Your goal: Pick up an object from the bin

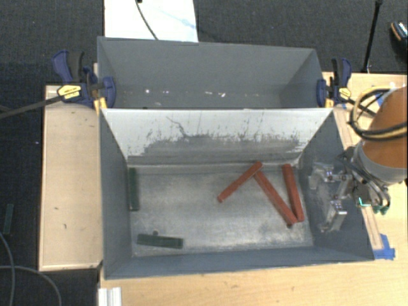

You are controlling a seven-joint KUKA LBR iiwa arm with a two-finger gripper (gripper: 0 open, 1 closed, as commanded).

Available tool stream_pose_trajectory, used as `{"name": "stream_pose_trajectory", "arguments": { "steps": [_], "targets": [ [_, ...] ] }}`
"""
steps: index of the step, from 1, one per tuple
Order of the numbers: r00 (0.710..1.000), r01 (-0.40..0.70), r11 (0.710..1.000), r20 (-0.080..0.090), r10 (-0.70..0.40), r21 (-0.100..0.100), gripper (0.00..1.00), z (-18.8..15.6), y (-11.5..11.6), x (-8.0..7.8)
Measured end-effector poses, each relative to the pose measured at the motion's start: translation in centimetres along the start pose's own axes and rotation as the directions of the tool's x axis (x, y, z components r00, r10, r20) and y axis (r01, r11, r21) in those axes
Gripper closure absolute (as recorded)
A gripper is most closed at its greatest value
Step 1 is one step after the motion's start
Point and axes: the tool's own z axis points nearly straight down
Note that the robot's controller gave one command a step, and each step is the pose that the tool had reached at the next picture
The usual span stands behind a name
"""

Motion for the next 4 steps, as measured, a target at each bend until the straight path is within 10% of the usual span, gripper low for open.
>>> {"name": "stream_pose_trajectory", "arguments": {
  "steps": [1,2,3,4],
  "targets": [
    [0.977,0.212,0.977,0.005,-0.212,0.001,0.0,12.4,3.7,-7.4],
    [0.95,0.313,0.95,0.007,-0.313,-0.001,0.0,12.1,12.7,-7.6],
    [0.959,0.282,0.959,0.01,-0.282,0.007,0.0,12.1,6.5,-9.8],
    [0.957,0.29,0.957,0.007,-0.29,0.003,1.0,12.1,6.9,-9.7]
  ]
}}
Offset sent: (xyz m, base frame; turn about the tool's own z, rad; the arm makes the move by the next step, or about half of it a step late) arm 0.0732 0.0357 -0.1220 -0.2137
